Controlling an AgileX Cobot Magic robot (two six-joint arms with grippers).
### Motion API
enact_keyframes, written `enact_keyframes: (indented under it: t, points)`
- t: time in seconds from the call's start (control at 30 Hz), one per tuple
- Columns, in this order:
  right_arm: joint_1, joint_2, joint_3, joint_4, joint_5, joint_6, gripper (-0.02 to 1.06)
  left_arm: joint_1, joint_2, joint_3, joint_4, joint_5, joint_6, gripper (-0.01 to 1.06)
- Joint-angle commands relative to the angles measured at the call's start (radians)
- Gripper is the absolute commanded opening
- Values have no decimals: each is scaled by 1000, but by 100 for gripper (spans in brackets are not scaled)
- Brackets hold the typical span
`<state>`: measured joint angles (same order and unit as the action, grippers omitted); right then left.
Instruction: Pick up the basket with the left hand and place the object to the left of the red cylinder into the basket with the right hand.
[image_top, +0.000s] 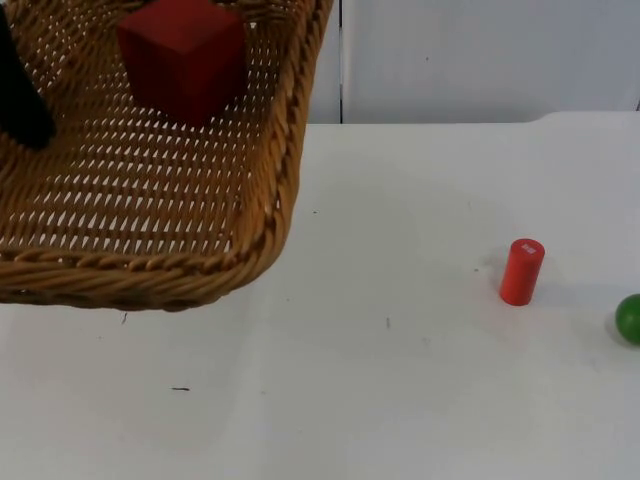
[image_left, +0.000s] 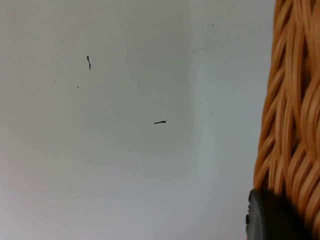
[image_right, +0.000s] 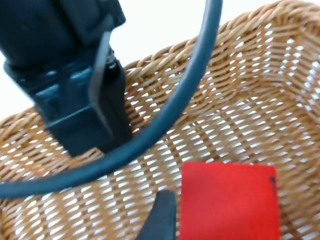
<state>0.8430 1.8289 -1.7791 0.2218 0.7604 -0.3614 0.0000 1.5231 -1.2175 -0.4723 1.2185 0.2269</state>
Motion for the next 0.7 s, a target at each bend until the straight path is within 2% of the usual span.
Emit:
enact_keyframes:
  t: [0.0, 0.13, 0.3, 0.47, 0.67]
  points:
    - [8, -31, -5, -14, 28, 1, 77, -3, -6, -4, -37, 3, 4, 0]
    - [8, -101, 44, -18, 31, 3, 77, -3, -6, -4, -37, 3, 8, 0]
    - [6, -260, 229, -50, -67, 17, 77, -3, -6, -4, -37, 3, 8, 0]
    - [6, -390, 339, -63, -77, 41, 77, -3, -6, -4, -37, 3, 11, 0]
    - [6, -494, 368, -62, -67, 44, 77, -3, -6, -4, -37, 3, 15, 0]
